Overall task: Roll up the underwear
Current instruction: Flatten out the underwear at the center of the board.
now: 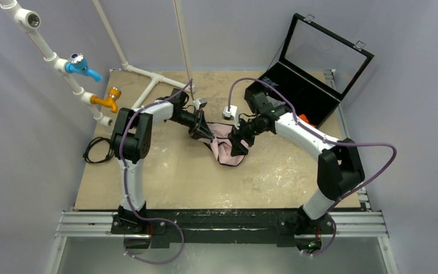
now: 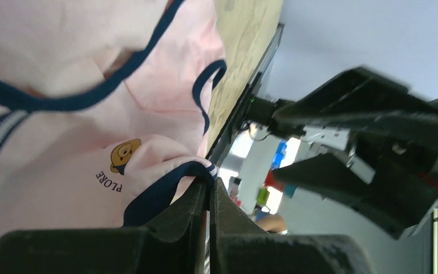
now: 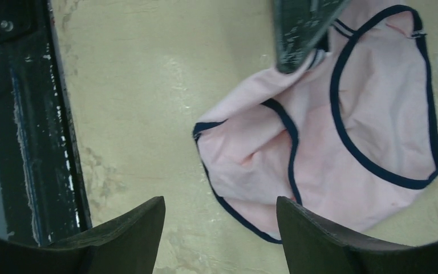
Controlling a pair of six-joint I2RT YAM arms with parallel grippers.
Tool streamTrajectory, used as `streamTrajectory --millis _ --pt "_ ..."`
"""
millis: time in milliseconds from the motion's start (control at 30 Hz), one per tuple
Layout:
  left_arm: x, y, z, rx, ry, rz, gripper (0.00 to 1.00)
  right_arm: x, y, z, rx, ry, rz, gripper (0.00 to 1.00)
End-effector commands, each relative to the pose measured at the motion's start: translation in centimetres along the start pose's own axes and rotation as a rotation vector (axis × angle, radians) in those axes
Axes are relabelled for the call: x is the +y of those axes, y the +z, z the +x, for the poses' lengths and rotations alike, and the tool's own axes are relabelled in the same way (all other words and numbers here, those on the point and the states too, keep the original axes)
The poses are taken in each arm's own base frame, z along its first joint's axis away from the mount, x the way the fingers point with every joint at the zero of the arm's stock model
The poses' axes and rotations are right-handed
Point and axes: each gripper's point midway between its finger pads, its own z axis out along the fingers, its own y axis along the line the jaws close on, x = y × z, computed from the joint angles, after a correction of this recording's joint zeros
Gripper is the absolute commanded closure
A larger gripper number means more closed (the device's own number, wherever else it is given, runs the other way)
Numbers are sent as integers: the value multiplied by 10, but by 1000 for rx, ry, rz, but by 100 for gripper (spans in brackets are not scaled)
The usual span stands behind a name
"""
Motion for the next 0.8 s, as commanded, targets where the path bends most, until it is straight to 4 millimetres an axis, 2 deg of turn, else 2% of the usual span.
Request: streamTrajectory --millis 0,233,433,567,767 --pt "-28 -11 -37 -81 -46 155 100 25 7 -8 -81 -34 -121 28" --pt "-39 -15 -55 -133 -104 244 100 20 34 -13 -106 -33 -49 25" --pt "-33 -11 -58 -171 -180 247 100 18 50 -23 -155 -27 24 25" --pt "-31 -10 -57 -187 -198 238 100 5 62 -22 -149 35 95 26" --pt "-31 -10 -56 -195 -208 246 100 -12 74 -28 -165 89 154 34"
